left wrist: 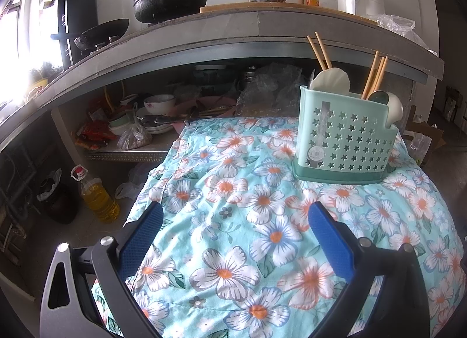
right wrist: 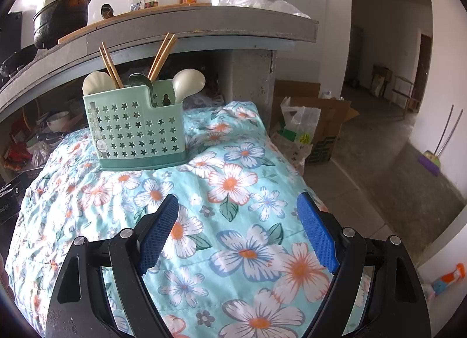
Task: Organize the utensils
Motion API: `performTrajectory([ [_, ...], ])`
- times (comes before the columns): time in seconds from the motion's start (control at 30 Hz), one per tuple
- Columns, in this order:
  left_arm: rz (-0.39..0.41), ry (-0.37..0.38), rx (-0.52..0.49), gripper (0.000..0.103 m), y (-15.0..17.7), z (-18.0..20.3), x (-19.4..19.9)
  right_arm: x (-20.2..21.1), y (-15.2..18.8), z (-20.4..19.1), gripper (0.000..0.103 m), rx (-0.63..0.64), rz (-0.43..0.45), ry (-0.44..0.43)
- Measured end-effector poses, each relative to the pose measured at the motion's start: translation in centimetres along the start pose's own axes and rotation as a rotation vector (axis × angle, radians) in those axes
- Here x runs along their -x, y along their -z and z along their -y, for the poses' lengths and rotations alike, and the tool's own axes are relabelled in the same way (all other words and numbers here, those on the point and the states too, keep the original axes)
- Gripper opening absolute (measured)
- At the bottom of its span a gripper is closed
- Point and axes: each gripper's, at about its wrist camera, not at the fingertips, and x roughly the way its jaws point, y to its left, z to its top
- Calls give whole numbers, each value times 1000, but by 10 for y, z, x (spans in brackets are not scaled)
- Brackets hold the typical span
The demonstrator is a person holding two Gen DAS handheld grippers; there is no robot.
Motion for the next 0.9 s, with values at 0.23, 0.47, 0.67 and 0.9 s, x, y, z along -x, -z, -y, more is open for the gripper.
performTrajectory([
  [0.23, -1, 1, 0, 97, 0, 1, 0, 1, -1, 0, 79, 0, 3, 0],
  [0.47, -2, 0, -1, 97, 0, 1, 0, 1, -1, 0, 79, 1, 3, 0],
  [0.67, -3, 1, -1, 97, 0, 2, -1, 1, -1, -1, 79, 0, 3, 0],
  [0.9, -4, 1, 0, 97, 1, 2, -1, 1, -1, -1, 79, 0, 4, 1],
])
